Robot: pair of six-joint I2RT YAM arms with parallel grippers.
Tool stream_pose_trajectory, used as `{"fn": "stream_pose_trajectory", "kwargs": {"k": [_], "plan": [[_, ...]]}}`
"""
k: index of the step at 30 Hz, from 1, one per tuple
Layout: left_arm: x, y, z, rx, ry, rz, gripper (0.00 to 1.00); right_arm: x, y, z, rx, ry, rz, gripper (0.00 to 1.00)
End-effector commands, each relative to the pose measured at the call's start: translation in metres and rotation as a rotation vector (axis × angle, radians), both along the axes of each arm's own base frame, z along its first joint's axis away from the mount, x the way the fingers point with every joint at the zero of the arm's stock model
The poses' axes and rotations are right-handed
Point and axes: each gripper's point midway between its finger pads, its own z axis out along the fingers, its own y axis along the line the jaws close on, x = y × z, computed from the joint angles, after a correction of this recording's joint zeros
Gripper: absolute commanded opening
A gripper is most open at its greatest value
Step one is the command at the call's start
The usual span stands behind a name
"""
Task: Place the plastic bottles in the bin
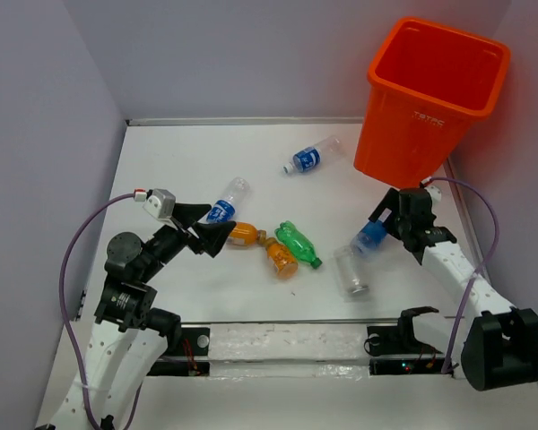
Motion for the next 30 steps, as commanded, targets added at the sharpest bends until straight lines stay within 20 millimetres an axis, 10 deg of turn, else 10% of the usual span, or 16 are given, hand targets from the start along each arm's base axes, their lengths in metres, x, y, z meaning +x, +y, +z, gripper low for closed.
{"fn": "stream_pose_trajectory", "kwargs": {"k": [1, 12, 17, 25, 30], "plan": [[0.0, 0.004, 0.02, -0.003, -0.047, 0.021, 0.99, 0.026, -0.004, -0.009, 0.009, -0.033, -0.05, 1.0], [0.006, 0.007, 0.016, 0.002, -0.024, 0.053, 0.99, 0.048, -0.008, -0.061, 0.093, 0.072, -0.053, 0.99], [0.017, 0.017, 0.013, -0.002, 0.007, 0.134, 0.99, 0.051, -0.015, -0.06, 0.086, 0.049, -0.087, 0.71], [0.023, 0.018, 0.008, 0.004, 0.03, 0.153, 0.99, 0.043, -0.036, 0.028, -0.014, -0.208, -0.123, 0.48], [0.028, 0.019, 0.004, 0.011, 0.047, 0.162, 0.99, 0.03, -0.004, 0.134, 0.073, -0.459, 0.043, 0.45]]}}
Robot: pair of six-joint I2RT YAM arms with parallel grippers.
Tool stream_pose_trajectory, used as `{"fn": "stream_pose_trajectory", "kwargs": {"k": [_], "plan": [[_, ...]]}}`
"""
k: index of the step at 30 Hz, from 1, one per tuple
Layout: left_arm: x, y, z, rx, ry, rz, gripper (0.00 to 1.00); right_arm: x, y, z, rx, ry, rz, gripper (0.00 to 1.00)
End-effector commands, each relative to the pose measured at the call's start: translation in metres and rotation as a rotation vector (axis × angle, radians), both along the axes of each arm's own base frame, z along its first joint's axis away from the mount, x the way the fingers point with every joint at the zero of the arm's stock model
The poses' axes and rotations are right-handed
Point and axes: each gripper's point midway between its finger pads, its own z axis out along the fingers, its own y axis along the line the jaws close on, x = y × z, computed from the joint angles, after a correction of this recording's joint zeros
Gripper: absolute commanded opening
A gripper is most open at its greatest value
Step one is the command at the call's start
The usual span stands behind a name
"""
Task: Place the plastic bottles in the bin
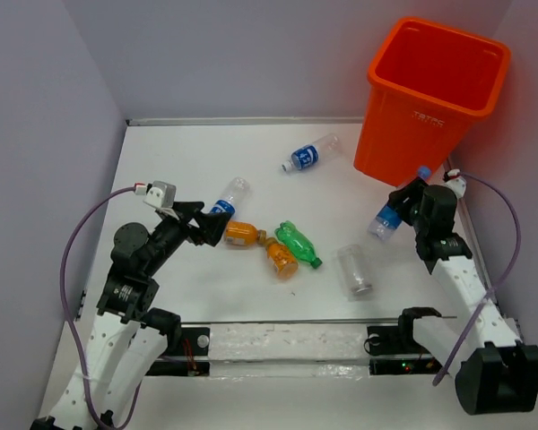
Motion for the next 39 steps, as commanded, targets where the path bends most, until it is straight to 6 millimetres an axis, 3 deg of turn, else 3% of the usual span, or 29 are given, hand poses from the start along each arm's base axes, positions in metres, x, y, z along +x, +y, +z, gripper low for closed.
{"fn": "stream_pose_trajectory", "kwargs": {"k": [1, 3, 4, 5, 7, 8, 9, 10, 14, 15, 17, 18, 19, 20, 21, 22, 26, 27, 29, 32, 35, 37, 38, 39], "plan": [[0.005, 0.002, 0.021, -0.016, -0.041, 0.015, 0.99, -0.004, 0.023, 0.11, 0.022, -0.262, 0.135, 0.45], [0.009, 0.002, 0.016, -0.008, -0.023, 0.018, 0.99, -0.01, 0.043, 0.152, 0.049, -0.363, 0.227, 0.45], [0.011, 0.002, 0.014, -0.007, -0.013, 0.02, 0.99, -0.014, 0.058, 0.192, 0.063, -0.447, 0.298, 0.44], [0.012, 0.002, 0.013, -0.005, -0.008, 0.021, 0.99, -0.016, 0.064, 0.218, 0.065, -0.511, 0.328, 0.44], [0.015, 0.004, 0.01, -0.001, 0.004, 0.028, 0.99, -0.012, 0.071, 0.257, 0.044, -0.591, 0.36, 0.44], [0.017, 0.004, 0.008, 0.001, 0.011, 0.031, 0.99, -0.016, 0.068, 0.306, 0.024, -0.701, 0.352, 0.44], [0.018, 0.005, 0.008, 0.001, 0.012, 0.035, 0.99, -0.014, 0.066, 0.325, -0.002, -0.737, 0.343, 0.44], [0.019, 0.005, 0.003, 0.007, 0.03, 0.038, 0.98, -0.005, 0.061, 0.36, -0.023, -0.797, 0.311, 0.43], [0.019, 0.007, 0.001, 0.013, 0.039, 0.046, 0.98, 0.027, 0.043, 0.412, -0.108, -0.854, 0.202, 0.42], [0.019, 0.008, 0.0, 0.013, 0.041, 0.049, 0.98, 0.044, 0.039, 0.434, -0.153, -0.877, 0.176, 0.42], [0.019, 0.008, 0.001, 0.014, 0.038, 0.052, 0.97, 0.064, 0.027, 0.452, -0.212, -0.889, 0.104, 0.42], [0.019, 0.008, 0.001, 0.015, 0.037, 0.05, 0.97, 0.087, 0.01, 0.464, -0.289, -0.88, 0.008, 0.42], [0.019, 0.008, 0.001, 0.017, 0.037, 0.05, 0.97, 0.097, 0.001, 0.475, -0.331, -0.897, -0.052, 0.42], [0.018, 0.008, 0.002, 0.015, 0.035, 0.05, 0.97, 0.106, -0.016, 0.479, -0.373, -0.878, -0.147, 0.43], [0.019, 0.008, 0.001, 0.015, 0.036, 0.05, 0.97, 0.142, -0.021, 0.459, -0.427, -0.815, -0.179, 0.43], [0.019, 0.008, 0.001, 0.016, 0.035, 0.052, 0.97, 0.136, -0.031, 0.483, -0.51, -0.84, -0.237, 0.43], [0.02, 0.008, 0.0, 0.019, 0.039, 0.05, 0.97, 0.159, -0.065, 0.476, -0.7, -0.814, -0.421, 0.46], [0.021, 0.008, 0.0, 0.02, 0.042, 0.052, 0.97, 0.163, -0.07, 0.469, -0.721, -0.799, -0.432, 0.5], [0.022, 0.008, -0.002, 0.022, 0.049, 0.053, 0.97, 0.172, -0.08, 0.454, -0.724, -0.759, -0.428, 0.71], [0.026, 0.006, -0.008, 0.028, 0.071, 0.049, 0.97, 0.177, -0.064, 0.449, -0.7, -0.767, -0.315, 0.99], [0.03, 0.004, -0.012, 0.037, 0.088, 0.041, 0.98, 0.168, -0.048, 0.451, -0.597, -0.813, -0.222, 1.0], [0.035, 0.004, -0.015, 0.042, 0.102, 0.047, 0.98, 0.149, -0.028, 0.452, -0.475, -0.856, -0.12, 1.0], [0.038, 0.002, -0.015, 0.04, 0.108, 0.047, 0.99, 0.121, -0.014, 0.471, -0.445, -0.921, -0.047, 0.99], [0.04, 0.001, -0.016, 0.032, 0.121, 0.045, 0.99, 0.123, -0.005, 0.447, -0.363, -0.895, 0.004, 0.97]]}}
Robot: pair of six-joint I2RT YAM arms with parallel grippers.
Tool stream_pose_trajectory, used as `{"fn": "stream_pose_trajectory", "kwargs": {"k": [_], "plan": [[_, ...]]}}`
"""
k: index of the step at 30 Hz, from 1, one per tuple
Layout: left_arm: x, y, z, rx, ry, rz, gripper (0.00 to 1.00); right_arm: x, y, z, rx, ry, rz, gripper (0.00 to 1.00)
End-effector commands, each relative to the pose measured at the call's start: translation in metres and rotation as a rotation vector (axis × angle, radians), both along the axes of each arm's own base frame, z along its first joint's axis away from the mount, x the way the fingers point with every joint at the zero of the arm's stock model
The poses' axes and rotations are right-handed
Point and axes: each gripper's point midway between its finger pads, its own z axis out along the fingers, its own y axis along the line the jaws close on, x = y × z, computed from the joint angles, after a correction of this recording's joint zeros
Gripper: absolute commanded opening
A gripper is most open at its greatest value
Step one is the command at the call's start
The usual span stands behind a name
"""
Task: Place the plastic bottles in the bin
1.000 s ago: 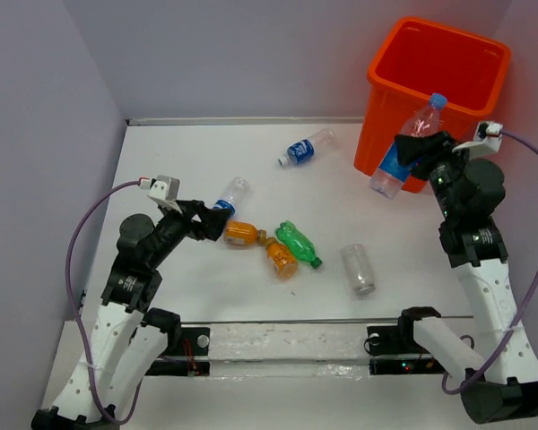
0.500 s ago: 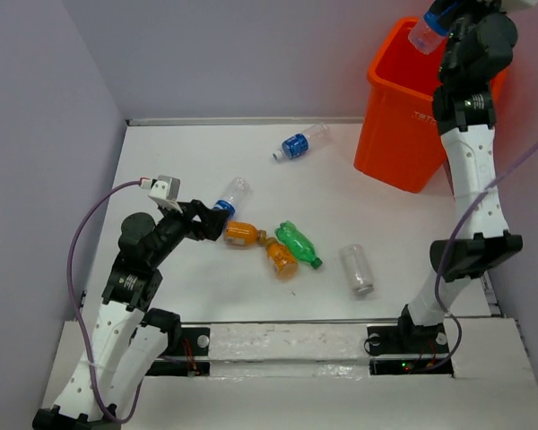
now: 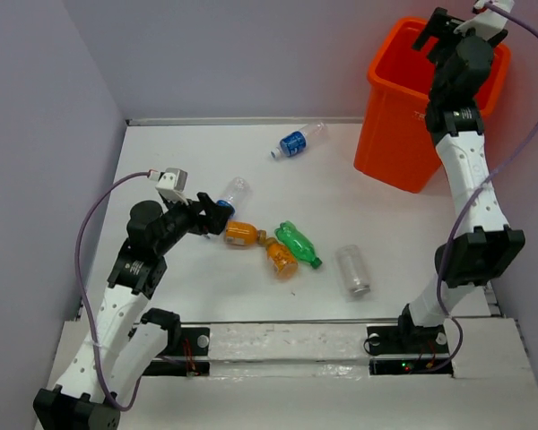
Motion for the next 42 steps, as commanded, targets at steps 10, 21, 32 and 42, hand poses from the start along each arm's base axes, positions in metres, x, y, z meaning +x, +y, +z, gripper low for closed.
{"fn": "stream_pose_trajectory", "kwargs": {"k": [10, 21, 32, 42], "plan": [[0.069, -0.064, 0.067, 0.121, -0.098, -0.043, 0.99, -0.184, 0.174, -0.045, 0.354, -0.049, 0.889, 0.89], [0.209, -0.172, 0.012, 0.493, -0.1, -0.203, 0.99, -0.264, 0.163, -0.172, 0.57, 0.093, 0.869, 0.87], [0.315, -0.204, -0.035, 0.572, -0.071, -0.042, 0.99, -0.293, 0.17, -0.207, 0.541, 0.183, 0.919, 0.87], [0.332, -0.248, -0.126, 0.525, -0.008, -0.19, 0.99, -0.292, 0.172, -0.215, 0.48, 0.219, 0.92, 0.87]]}}
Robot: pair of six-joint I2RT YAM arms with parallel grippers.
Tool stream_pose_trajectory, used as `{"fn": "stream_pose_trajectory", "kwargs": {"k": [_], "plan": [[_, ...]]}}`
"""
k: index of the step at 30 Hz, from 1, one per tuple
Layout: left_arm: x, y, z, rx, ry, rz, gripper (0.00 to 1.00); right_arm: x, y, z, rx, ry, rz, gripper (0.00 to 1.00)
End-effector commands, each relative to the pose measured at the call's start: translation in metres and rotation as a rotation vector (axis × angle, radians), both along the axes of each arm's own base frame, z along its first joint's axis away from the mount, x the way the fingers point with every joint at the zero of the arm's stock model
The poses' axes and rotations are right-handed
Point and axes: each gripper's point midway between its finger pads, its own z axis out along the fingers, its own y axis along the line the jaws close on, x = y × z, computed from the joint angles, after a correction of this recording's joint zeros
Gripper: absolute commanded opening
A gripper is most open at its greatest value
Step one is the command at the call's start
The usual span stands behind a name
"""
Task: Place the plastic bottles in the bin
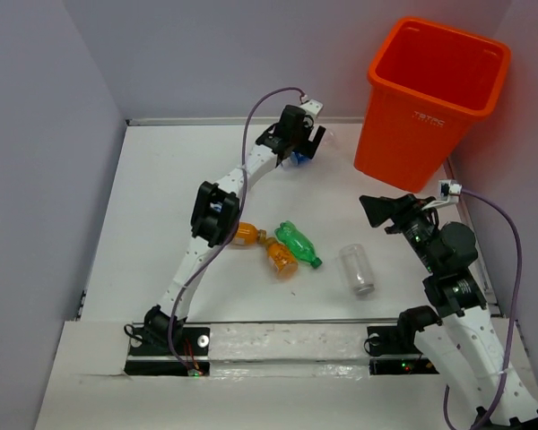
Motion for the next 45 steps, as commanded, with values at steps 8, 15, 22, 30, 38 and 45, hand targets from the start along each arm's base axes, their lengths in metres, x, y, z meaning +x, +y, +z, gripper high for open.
{"fn": "stream_pose_trajectory", "kwargs": {"k": [8, 15, 22, 30, 38, 45], "plan": [[-0.014, -0.015, -0.057, -0.028, 0.129, -0.072, 0.91, 0.002, 0.001, 0.008, -0.06, -0.052, 0.005, 0.87], [-0.026, -0.008, -0.019, -0.101, 0.077, -0.053, 0.52, 0.007, 0.002, -0.006, -0.068, -0.017, 0.007, 0.86], [-0.083, 0.01, 0.077, -0.35, -0.018, -0.052, 0.47, 0.015, 0.013, -0.024, -0.029, 0.048, 0.046, 1.0], [-0.224, 0.008, 0.134, -0.593, -0.027, -0.159, 0.47, 0.02, 0.047, -0.024, 0.046, 0.053, 0.235, 1.0], [-0.324, 0.0, 0.129, -0.675, 0.074, -0.23, 0.47, 0.015, 0.084, -0.008, 0.053, -0.01, 0.477, 1.0], [-0.351, 0.004, 0.13, -0.686, 0.087, -0.28, 0.47, 0.02, 0.091, -0.014, 0.034, -0.021, 0.493, 1.0]]}}
